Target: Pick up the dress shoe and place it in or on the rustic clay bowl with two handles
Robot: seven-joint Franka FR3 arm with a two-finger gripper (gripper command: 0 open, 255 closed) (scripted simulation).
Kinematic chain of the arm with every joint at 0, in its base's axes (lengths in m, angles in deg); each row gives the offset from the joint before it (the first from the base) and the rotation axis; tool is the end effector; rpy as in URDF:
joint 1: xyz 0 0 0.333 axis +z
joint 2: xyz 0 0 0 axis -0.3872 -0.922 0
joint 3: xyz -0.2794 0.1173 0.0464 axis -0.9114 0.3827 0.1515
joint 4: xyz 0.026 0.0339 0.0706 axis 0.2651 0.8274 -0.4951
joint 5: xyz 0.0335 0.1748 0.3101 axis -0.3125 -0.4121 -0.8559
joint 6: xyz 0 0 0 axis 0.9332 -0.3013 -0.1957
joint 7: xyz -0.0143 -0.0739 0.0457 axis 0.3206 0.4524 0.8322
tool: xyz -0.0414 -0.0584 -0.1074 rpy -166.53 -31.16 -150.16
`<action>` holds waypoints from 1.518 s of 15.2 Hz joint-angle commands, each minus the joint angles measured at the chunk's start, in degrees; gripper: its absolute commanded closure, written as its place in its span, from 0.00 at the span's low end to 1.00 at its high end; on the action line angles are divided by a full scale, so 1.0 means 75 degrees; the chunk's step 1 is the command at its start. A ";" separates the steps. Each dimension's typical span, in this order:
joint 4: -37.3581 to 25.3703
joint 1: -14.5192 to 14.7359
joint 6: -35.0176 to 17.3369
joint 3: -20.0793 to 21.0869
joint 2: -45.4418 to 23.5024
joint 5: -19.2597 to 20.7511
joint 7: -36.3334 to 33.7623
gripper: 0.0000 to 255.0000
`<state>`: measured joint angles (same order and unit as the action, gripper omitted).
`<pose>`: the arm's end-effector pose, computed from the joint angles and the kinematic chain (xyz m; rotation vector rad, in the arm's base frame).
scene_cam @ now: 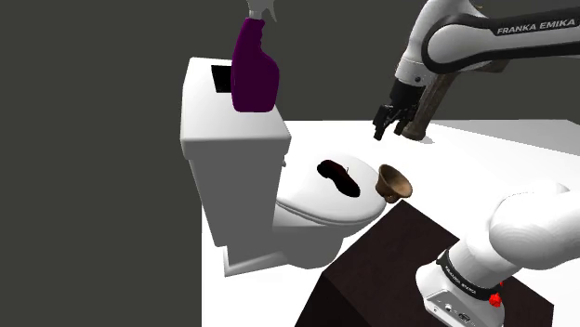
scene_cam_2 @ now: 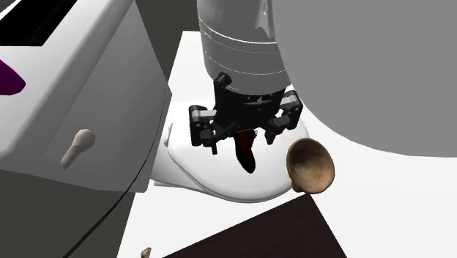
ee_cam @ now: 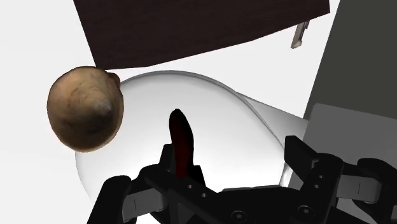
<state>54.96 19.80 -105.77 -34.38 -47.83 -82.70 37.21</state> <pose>0.3324 -0.0464 0.4504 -3.1154 0.2838 0.0796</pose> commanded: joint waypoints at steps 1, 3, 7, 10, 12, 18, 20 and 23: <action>0.0159 -0.0059 -0.0562 -0.0083 -0.0397 0.0051 0.0025 0.00; 0.0232 -0.0098 -0.1105 -0.0148 -0.0888 0.0077 0.0029 0.00; 0.0242 -0.0168 -0.2162 -0.0278 -0.1976 0.0095 0.0049 0.00; 0.0132 -0.0208 -0.2908 -0.0376 -0.2864 0.0068 0.0081 0.00; 0.0003 -0.0232 -0.3373 -0.0437 -0.3480 0.0023 0.0116 0.00; -0.0632 -0.0333 -0.4569 -0.0555 -0.5385 -0.0256 0.0299 0.00; -0.0923 -0.0394 -0.4890 -0.0557 -0.6024 -0.0384 0.0377 0.00; -0.1062 -0.0450 -0.5227 -0.0526 -0.6515 -0.0494 0.0448 0.00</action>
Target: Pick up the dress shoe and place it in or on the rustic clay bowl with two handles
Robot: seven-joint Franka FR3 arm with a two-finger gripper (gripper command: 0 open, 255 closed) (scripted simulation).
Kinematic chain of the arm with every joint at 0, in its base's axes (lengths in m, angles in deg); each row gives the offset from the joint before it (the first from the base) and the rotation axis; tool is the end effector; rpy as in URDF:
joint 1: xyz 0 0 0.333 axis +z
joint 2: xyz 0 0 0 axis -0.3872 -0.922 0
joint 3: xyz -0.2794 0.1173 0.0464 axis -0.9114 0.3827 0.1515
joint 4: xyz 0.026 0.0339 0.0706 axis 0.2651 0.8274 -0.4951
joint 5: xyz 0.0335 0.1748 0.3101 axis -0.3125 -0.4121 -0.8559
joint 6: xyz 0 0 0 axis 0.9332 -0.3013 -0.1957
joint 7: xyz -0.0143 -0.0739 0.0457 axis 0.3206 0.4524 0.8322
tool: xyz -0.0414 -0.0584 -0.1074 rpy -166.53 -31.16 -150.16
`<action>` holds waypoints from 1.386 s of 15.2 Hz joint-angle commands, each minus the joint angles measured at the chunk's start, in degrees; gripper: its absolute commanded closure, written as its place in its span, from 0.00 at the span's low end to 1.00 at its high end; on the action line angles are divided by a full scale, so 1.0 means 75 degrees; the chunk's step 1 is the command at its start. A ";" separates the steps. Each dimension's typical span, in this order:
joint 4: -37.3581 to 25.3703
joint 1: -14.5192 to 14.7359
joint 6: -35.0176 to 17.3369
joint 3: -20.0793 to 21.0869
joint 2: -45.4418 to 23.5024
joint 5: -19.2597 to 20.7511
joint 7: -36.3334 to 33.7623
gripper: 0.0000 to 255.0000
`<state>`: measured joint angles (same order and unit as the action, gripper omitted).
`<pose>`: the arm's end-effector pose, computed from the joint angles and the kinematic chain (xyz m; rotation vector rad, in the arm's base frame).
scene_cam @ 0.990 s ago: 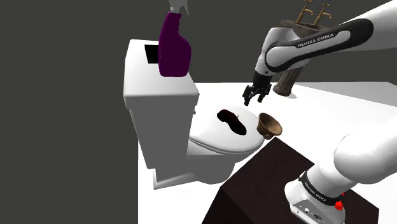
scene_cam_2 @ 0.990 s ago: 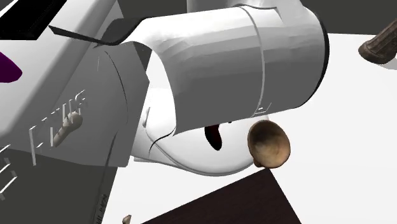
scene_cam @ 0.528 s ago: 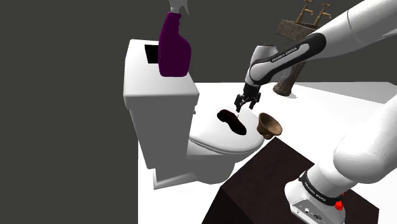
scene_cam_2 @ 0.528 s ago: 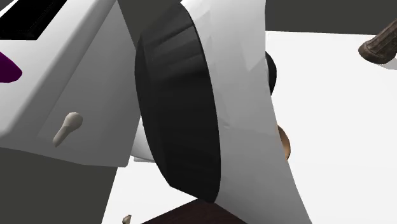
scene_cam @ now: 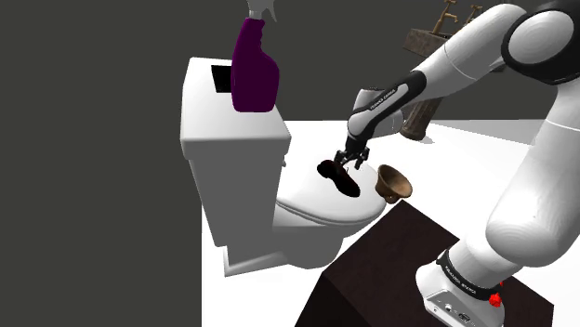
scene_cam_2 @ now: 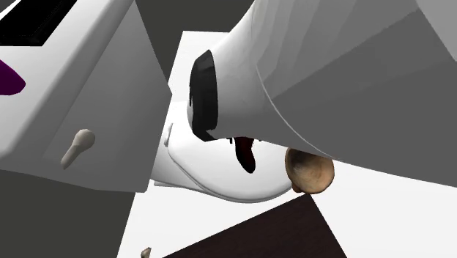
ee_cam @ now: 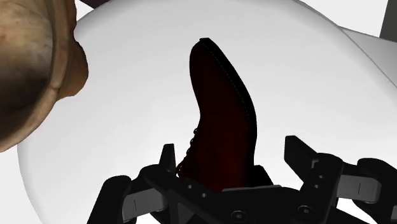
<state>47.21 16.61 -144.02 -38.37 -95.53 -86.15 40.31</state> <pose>0.4570 -0.1205 0.2098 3.0922 -0.4649 -0.1230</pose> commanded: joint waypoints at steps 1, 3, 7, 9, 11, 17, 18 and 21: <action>-0.0026 -0.0033 -0.0225 0.0018 -0.0249 -0.0059 0.0052 0.00; -0.0024 -0.0054 -0.0419 0.0045 -0.0443 -0.0110 0.0088 0.00; -0.0031 -0.0086 -0.0666 0.0085 -0.0698 -0.0174 0.0134 0.00; -0.0032 -0.0086 -0.0665 0.0086 -0.0698 -0.0174 0.0134 0.00; -0.0032 -0.0086 -0.0665 0.0086 -0.0698 -0.0174 0.0134 0.00; -0.0031 -0.0085 -0.0664 0.0086 -0.0697 -0.0174 0.0133 1.00; -0.0031 -0.0085 -0.0665 0.0086 -0.0697 -0.0174 0.0132 1.00; -0.0031 -0.0085 -0.0664 0.0086 -0.0697 -0.0174 0.0132 1.00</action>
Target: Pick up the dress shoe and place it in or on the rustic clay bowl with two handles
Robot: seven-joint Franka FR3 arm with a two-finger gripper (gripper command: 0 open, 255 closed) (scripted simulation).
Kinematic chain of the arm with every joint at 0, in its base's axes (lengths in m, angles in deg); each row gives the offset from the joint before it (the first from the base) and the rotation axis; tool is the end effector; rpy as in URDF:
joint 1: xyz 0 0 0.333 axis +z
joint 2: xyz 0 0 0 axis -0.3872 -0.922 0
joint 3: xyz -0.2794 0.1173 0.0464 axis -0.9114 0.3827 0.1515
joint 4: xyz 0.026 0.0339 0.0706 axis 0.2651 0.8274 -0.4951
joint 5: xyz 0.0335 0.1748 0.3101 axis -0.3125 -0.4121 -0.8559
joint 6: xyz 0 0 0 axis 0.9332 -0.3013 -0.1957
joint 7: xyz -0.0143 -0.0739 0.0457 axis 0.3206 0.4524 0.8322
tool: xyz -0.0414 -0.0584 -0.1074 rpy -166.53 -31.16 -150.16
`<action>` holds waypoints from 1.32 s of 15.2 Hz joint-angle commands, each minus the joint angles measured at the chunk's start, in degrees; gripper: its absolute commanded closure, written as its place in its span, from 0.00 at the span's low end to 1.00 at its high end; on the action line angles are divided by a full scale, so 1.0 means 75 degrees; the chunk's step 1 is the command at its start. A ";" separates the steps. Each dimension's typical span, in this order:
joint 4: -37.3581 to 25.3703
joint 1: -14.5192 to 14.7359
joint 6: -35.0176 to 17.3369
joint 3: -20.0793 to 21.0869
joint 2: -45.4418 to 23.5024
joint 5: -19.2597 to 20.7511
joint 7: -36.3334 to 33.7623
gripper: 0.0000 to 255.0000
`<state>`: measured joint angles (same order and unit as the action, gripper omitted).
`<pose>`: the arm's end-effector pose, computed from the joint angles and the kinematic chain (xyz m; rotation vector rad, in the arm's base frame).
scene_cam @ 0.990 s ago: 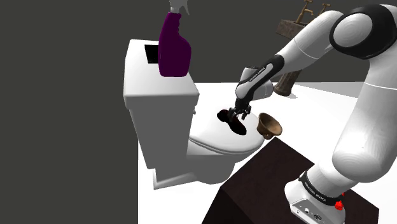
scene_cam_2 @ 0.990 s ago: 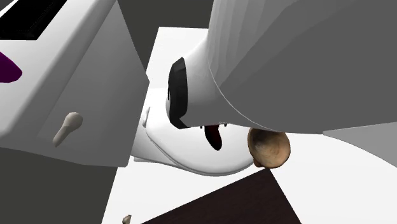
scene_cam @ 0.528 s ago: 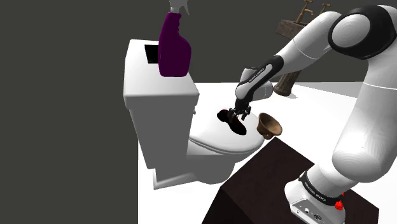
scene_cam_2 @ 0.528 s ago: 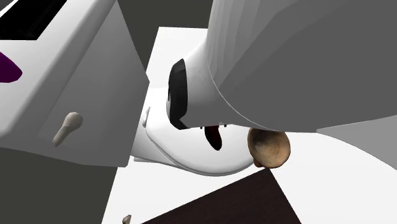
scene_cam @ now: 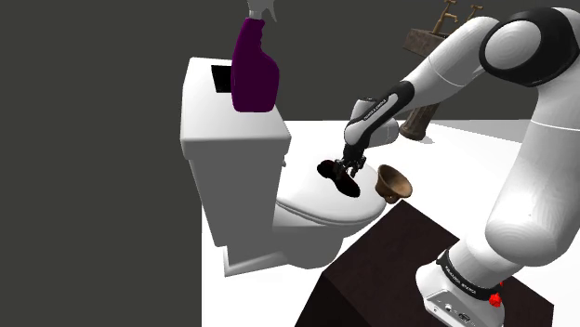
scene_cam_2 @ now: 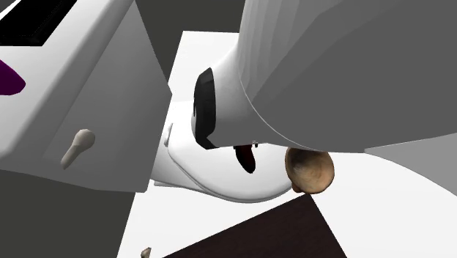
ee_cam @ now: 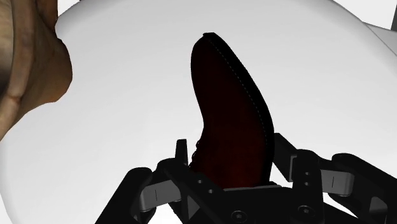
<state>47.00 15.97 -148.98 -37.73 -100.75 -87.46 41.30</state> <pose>0.4569 -0.1225 0.1748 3.0913 -0.4674 -0.1232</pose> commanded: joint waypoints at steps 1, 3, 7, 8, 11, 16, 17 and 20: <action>-0.0002 0.0000 -0.0002 0.0000 -0.0001 0.0001 0.0000 1.00; -0.0003 -0.0001 -0.0004 0.0000 -0.0003 0.0000 0.0003 1.00; 0.0047 0.0046 0.0364 -0.0067 0.0417 0.0104 -0.0065 1.00; 0.0055 0.0056 0.0458 -0.0082 0.0520 0.0130 -0.0082 1.00; 0.0068 0.0082 0.0745 -0.0120 0.0823 0.0208 -0.0131 1.00; 0.0054 0.0113 0.1237 -0.0168 0.1306 0.0330 -0.0210 1.00; 0.0046 0.0117 0.1337 -0.0175 0.1399 0.0352 -0.0224 1.00; 0.0010 0.0128 0.1641 -0.0192 0.1671 0.0417 -0.0265 1.00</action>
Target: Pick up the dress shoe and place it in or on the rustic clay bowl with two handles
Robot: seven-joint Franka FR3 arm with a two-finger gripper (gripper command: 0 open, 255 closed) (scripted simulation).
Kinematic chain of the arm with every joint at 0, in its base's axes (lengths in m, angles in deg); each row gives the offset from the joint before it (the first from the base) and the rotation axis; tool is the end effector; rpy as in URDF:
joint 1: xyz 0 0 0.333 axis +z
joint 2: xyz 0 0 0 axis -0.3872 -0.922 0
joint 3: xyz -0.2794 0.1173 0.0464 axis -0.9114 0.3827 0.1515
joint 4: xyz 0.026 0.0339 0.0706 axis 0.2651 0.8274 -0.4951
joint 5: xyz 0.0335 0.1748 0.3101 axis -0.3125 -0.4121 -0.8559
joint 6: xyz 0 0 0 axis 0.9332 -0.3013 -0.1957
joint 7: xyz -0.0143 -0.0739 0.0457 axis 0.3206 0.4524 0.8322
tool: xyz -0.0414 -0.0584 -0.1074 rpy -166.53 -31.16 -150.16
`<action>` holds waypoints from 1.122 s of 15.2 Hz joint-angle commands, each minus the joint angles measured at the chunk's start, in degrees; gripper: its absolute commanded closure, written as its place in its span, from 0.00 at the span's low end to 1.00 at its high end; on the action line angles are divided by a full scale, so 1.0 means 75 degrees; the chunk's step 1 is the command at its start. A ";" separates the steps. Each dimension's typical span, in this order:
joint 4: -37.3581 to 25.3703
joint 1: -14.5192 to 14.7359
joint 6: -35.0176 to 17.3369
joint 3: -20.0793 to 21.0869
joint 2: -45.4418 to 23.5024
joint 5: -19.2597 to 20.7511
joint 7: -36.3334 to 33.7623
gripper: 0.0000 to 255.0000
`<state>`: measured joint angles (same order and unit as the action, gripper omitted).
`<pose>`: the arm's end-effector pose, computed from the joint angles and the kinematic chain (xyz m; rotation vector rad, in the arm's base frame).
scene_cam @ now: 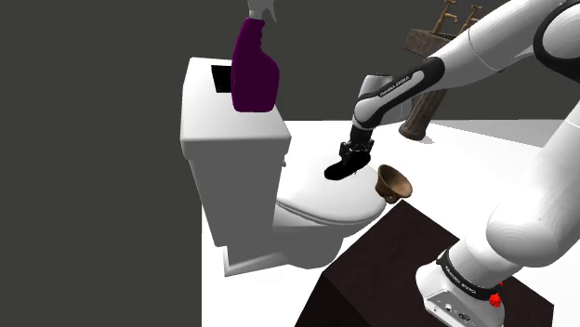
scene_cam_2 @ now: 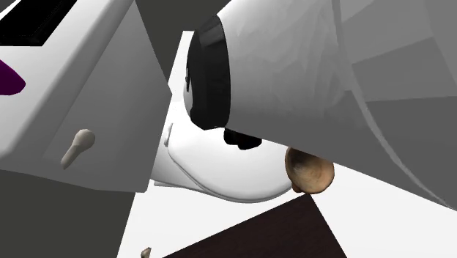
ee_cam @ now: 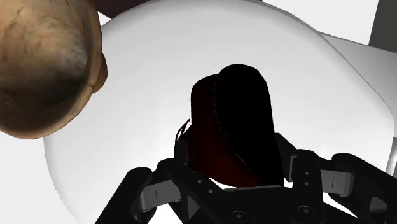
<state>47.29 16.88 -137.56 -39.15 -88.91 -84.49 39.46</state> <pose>0.4521 -0.1222 0.2545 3.0913 -0.4670 -0.1229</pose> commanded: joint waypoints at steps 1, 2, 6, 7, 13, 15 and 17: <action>-0.0044 0.0011 0.0220 -0.0007 0.0180 0.0041 -0.0033 1.00; -0.0061 0.0013 0.0322 -0.0011 0.0266 0.0060 -0.0045 1.00; -0.0147 0.0020 0.0735 -0.0020 0.0598 0.0130 -0.0090 1.00; -0.0173 0.0022 0.0839 -0.0021 0.0677 0.0146 -0.0100 1.00; -0.0364 0.0026 0.1467 -0.0021 0.1118 0.0226 -0.0151 1.00; -0.0441 0.0028 0.1676 -0.0019 0.1252 0.0248 -0.0164 1.00; -0.0293 -0.0057 0.1723 -0.0103 0.1452 0.0309 -0.0036 1.00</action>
<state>44.54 16.80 -125.05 -39.56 -79.04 -82.45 38.67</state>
